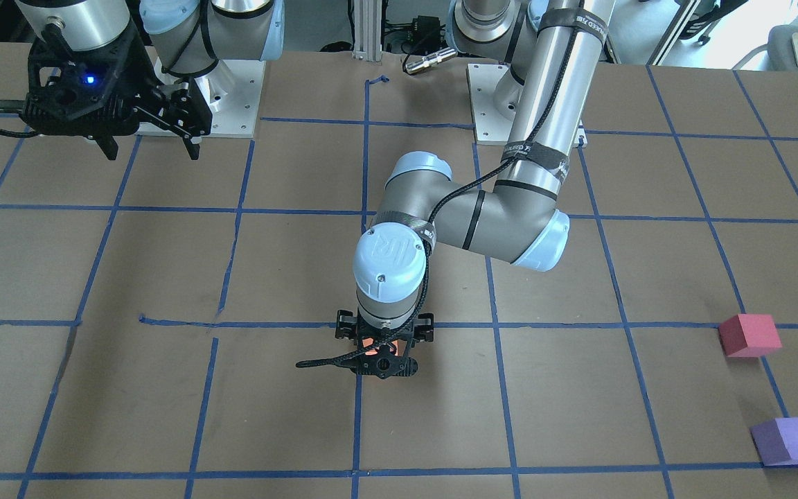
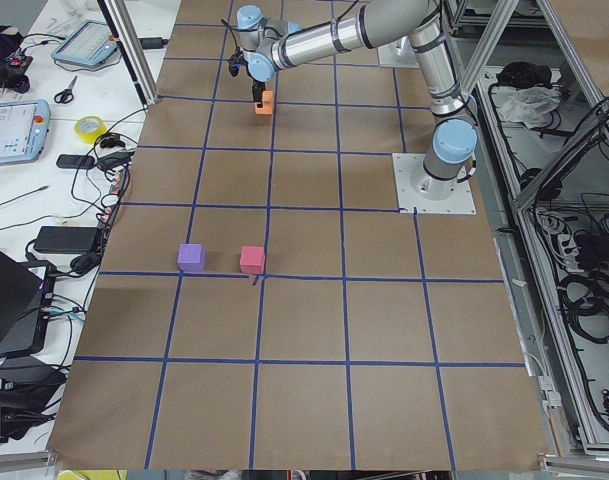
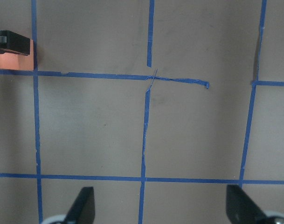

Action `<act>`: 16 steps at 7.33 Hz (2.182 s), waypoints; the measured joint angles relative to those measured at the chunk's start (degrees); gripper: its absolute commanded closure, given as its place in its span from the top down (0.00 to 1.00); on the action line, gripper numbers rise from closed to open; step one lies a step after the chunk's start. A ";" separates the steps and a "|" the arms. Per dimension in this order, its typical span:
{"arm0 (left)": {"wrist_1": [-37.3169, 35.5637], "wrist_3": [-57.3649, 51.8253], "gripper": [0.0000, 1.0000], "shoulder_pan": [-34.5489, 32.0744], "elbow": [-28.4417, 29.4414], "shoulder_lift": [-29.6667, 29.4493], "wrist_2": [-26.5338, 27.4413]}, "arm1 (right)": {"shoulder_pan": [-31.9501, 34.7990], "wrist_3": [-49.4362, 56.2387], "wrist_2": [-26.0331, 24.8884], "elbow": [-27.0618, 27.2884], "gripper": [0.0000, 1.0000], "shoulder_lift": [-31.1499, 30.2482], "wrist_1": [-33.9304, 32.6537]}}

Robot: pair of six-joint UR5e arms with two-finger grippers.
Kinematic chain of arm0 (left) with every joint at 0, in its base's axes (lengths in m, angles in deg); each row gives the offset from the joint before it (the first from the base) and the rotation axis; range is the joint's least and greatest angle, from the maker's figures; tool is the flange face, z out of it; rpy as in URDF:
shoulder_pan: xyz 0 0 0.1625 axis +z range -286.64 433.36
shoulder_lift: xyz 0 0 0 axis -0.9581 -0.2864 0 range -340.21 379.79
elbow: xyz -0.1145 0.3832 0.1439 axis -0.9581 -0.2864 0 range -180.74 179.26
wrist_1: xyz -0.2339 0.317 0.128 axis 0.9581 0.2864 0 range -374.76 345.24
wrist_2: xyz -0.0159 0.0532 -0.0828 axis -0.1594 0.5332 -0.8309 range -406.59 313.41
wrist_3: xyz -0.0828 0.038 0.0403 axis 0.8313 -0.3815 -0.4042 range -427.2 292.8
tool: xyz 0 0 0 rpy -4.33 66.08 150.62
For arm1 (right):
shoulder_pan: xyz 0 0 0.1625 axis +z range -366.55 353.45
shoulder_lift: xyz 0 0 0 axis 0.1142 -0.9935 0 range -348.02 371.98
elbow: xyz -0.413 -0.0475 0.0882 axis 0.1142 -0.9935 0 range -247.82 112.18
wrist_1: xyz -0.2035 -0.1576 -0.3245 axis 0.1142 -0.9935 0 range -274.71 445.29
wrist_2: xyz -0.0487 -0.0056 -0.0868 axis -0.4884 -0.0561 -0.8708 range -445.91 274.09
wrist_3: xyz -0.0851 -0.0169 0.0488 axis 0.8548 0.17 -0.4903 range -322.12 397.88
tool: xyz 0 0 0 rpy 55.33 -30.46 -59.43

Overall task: Arrange blocks in a line
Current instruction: 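Lower the left gripper and close it on the orange cube, then carry the orange cube with the left gripper toward the purple and pink cubes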

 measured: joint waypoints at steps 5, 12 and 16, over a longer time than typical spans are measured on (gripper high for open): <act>0.40 0.56 0.12 -0.02 0.09 -1.38 -3.49 | -0.26 0.03 0.06 0.10 1.00 0.06 -3.00; 9.47 1.53 0.00 12.43 4.49 4.91 -1.24 | -0.27 -0.02 0.01 0.04 1.00 0.00 -3.09; 10.08 -7.80 0.00 26.15 6.29 3.95 6.58 | -0.27 -0.05 0.00 0.04 1.00 -0.11 -3.09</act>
